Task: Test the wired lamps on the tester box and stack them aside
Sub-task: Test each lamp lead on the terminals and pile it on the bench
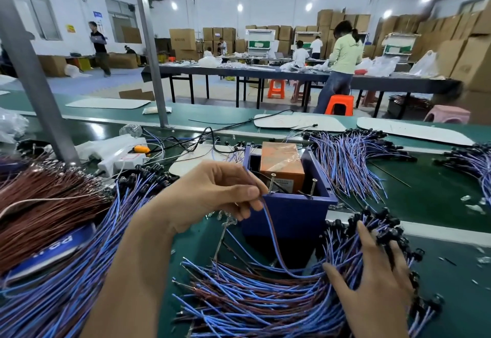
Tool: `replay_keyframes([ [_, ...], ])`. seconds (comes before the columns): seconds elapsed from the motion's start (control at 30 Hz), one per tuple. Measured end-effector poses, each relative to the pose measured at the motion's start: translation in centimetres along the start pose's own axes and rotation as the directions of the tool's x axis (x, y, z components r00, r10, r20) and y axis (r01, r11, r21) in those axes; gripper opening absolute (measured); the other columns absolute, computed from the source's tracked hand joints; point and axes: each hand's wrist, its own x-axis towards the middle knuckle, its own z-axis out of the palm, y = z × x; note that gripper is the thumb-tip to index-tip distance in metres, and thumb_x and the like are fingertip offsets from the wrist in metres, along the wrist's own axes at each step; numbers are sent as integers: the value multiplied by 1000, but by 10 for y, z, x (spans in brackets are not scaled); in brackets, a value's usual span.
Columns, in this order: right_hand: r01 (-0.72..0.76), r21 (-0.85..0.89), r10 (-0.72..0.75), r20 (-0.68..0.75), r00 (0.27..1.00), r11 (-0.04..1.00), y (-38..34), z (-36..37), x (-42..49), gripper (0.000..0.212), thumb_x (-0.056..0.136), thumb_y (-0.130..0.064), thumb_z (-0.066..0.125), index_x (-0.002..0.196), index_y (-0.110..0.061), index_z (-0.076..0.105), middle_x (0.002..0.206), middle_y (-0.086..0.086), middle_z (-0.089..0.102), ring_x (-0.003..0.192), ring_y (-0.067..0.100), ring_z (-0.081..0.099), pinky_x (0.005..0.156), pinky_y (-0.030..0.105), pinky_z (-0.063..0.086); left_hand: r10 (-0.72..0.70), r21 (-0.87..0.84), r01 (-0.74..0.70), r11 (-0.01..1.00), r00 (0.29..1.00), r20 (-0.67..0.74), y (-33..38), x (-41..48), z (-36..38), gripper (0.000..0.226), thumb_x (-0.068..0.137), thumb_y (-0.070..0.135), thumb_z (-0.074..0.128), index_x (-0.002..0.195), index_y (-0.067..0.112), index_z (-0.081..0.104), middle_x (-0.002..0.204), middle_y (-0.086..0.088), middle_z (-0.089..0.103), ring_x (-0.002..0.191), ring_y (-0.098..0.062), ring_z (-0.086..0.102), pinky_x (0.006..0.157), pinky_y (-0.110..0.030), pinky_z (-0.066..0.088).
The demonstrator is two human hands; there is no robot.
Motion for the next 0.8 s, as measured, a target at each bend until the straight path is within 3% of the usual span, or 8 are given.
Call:
replay_keyframes([
  [0.07, -68, -44, 73, 116, 991, 997, -3, -3, -1, 102, 73, -62, 66, 142, -46, -7, 155, 5, 30, 148, 28, 1, 115, 41, 6, 1, 40, -1, 999, 1000, 6, -1, 2, 4, 12, 73, 24, 77, 83, 18, 76, 69, 0, 69, 60, -9, 61, 57, -18, 50],
  [0.17, -106, -138, 138, 243, 960, 985, -5, -6, 0, 98, 69, -81, 34, 120, -49, -44, 162, 1, -6, 144, 25, -22, 116, 41, -4, -1, 30, 1, 1000, 1000, -7, -2, 4, 7, 14, 76, 21, 75, 85, 11, 74, 76, 2, 71, 64, -8, 62, 59, -18, 52],
  [0.27, -40, -261, 131, 341, 931, 964, -11, -10, -1, 93, 77, -82, 24, 106, -45, -56, 159, 0, -20, 142, 29, -28, 118, 47, -2, -17, 0, 17, 1000, 1000, -15, -1, 5, 9, 11, 76, 20, 70, 84, 13, 74, 84, -6, 72, 64, -11, 64, 61, -19, 53],
  [0.5, -43, -378, 214, 424, 880, 925, -21, -10, -1, 103, 74, -87, 25, 103, -41, -62, 159, 11, -17, 137, 38, -36, 113, 59, -7, -89, 47, 95, 994, 989, -119, -8, 16, 20, 6, 85, 2, 65, 86, 6, 61, 74, -6, 72, 62, -13, 65, 59, -20, 54],
  [0.67, -54, -464, 278, 432, 858, 884, -33, -25, -1, 103, 58, -94, 14, 107, -41, -58, 160, 13, -10, 145, 38, -18, 115, 57, 4, -147, 84, 158, 984, 981, -123, -17, 22, 32, 9, 86, 0, 65, 84, 6, 58, 70, -6, 70, 58, -15, 66, 58, -24, 56],
  [0.73, -15, -442, 222, 420, 880, 897, -36, -33, 3, 101, 61, -92, 14, 116, -42, -54, 159, 10, 13, 148, 30, 7, 117, 51, 12, -152, 107, 166, 980, 980, -127, -19, 24, 35, 9, 86, 1, 66, 83, 7, 59, 68, -6, 68, 57, -16, 65, 57, -25, 56],
  [0.77, 8, -399, 184, 440, 879, 917, -37, -37, 5, 98, 69, -89, 19, 125, -45, -47, 148, 6, 36, 143, 25, 25, 116, 47, 20, -156, 113, 170, 979, 980, -126, -19, 24, 36, 9, 86, 1, 66, 83, 7, 59, 67, -5, 67, 57, -16, 64, 57, -25, 56],
  [0.8, 19, -330, 151, 479, 865, 944, -39, -42, 9, 93, 76, -84, 25, 136, -47, -35, 122, 0, 55, 131, 21, 43, 112, 42, 30, -157, 112, 171, 979, 980, -124, -18, 24, 37, 9, 85, 1, 66, 83, 7, 59, 67, -5, 66, 56, -16, 63, 57, -25, 56],
])
